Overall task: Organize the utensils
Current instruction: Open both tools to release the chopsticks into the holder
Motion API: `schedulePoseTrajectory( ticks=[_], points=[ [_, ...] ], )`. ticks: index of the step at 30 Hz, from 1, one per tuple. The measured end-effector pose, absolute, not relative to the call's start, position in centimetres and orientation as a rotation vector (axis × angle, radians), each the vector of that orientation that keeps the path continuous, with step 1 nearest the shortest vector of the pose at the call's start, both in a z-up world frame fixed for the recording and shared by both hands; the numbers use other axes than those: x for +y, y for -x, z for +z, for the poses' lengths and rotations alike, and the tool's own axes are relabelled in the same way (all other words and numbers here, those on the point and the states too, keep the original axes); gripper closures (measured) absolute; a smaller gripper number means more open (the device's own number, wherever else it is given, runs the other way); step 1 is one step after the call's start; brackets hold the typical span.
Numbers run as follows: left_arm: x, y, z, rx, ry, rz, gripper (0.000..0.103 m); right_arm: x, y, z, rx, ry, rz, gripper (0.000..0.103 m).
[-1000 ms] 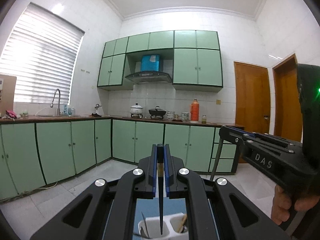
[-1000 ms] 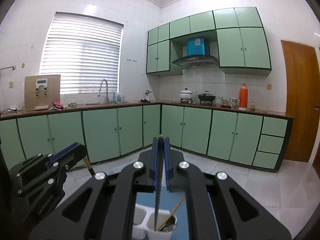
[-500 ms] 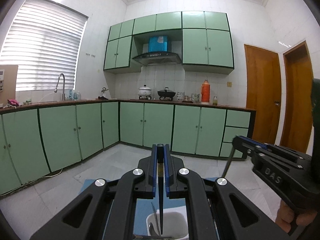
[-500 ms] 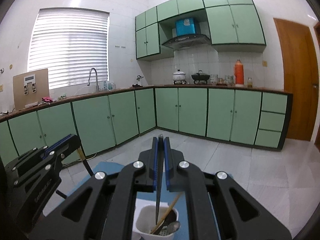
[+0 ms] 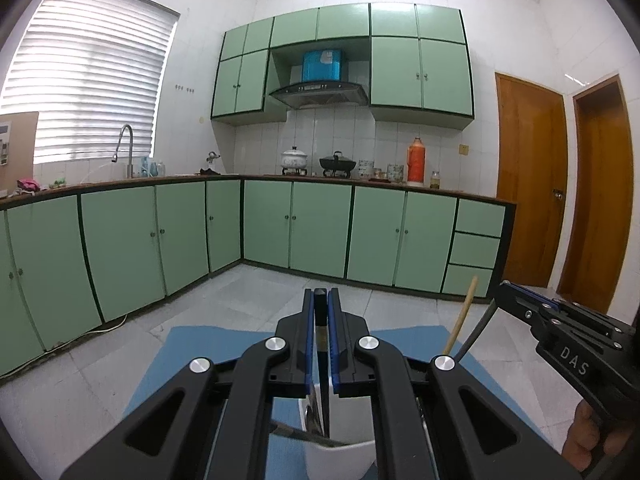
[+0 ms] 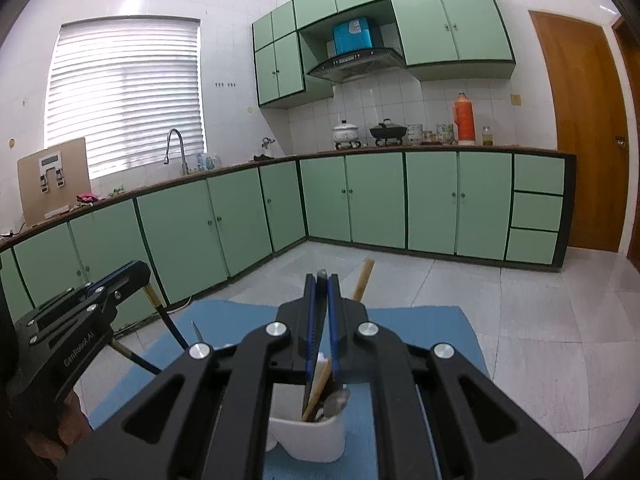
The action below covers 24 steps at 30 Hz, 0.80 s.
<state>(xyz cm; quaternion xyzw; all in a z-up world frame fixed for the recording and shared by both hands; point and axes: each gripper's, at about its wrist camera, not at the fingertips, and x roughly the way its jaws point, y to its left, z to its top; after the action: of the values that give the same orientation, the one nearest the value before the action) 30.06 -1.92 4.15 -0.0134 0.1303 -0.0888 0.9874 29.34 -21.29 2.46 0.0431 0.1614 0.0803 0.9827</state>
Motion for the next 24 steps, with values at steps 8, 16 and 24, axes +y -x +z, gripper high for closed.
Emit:
schedulePoseTrajectory(
  ticks=[8,16,24],
  points=[
    [-1.4,-29.6,3.5,0.277,0.03,-0.162,0.095,-21.7,-28.6,1.7,0.331,-0.106,0.142,0.093],
    [-0.8,-28.6,4.0,0.257,0.053,-0.157,0.061,-22.4,-26.8,2.4,0.283,-0.11,0.136,0.069],
    [0.3,-26.1,4.4,0.209,0.07,-0.16,0.034,-22.8,-23.9,2.1,0.262,-0.112,0.131,0.048]
  ],
)
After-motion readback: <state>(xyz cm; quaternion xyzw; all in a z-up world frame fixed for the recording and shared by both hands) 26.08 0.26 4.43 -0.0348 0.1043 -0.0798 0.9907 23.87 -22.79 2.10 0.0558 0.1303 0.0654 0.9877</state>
